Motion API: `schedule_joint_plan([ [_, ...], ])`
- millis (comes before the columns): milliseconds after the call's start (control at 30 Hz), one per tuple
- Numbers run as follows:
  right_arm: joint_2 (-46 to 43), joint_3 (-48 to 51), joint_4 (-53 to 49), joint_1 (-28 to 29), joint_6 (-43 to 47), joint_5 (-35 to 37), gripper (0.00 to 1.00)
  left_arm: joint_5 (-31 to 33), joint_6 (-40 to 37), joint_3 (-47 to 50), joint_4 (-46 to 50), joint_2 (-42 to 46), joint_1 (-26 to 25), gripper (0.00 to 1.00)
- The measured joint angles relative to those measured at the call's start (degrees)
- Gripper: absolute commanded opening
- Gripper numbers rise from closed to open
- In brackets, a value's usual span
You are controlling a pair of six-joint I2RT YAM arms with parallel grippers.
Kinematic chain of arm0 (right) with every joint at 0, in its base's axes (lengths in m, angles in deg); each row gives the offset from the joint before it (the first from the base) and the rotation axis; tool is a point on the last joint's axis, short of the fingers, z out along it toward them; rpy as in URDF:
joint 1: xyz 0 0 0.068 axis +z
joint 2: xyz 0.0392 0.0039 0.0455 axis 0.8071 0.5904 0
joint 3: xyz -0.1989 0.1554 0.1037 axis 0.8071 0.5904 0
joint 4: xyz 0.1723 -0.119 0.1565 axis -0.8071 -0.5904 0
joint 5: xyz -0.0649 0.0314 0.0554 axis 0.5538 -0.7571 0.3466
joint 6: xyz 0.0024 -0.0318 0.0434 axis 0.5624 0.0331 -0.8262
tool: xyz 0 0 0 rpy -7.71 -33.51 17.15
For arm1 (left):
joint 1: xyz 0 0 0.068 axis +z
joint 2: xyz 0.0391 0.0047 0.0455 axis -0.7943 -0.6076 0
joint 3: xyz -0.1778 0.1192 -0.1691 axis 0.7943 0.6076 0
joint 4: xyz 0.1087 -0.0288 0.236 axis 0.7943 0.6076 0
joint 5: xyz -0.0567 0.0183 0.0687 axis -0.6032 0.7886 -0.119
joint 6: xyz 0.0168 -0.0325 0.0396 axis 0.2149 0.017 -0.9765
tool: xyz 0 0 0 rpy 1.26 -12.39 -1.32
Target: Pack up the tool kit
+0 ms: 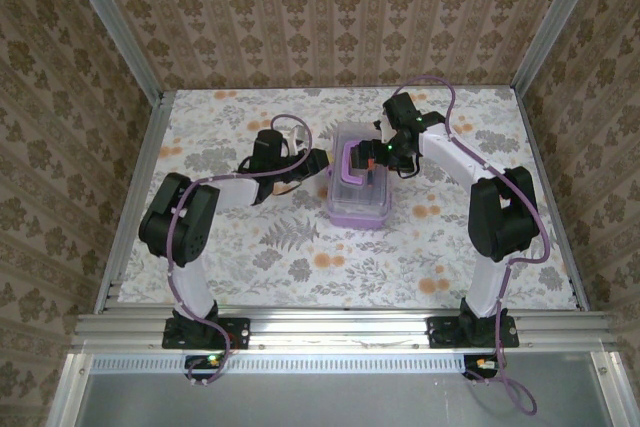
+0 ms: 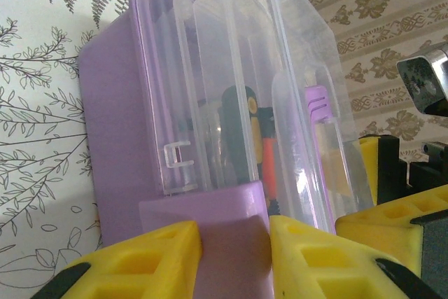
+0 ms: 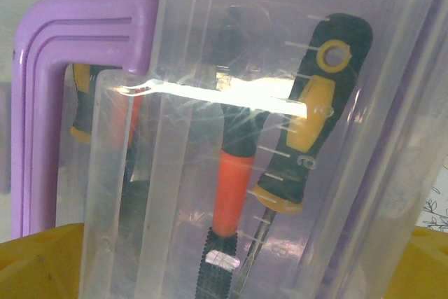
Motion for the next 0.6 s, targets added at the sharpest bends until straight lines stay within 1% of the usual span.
schedule_joint_plan([
  [267, 0.0, 0.0, -0.04, 0.0, 0.46, 0.0, 1.0, 0.09, -0.74, 0.22, -0.07, -0.02, 0.0, 0.32],
  [600, 0.0, 0.0, -0.04, 0.0, 0.48, 0.0, 1.0, 0.9, -5.62, -2.16, 6.71, 0.66, -0.04, 0.32],
])
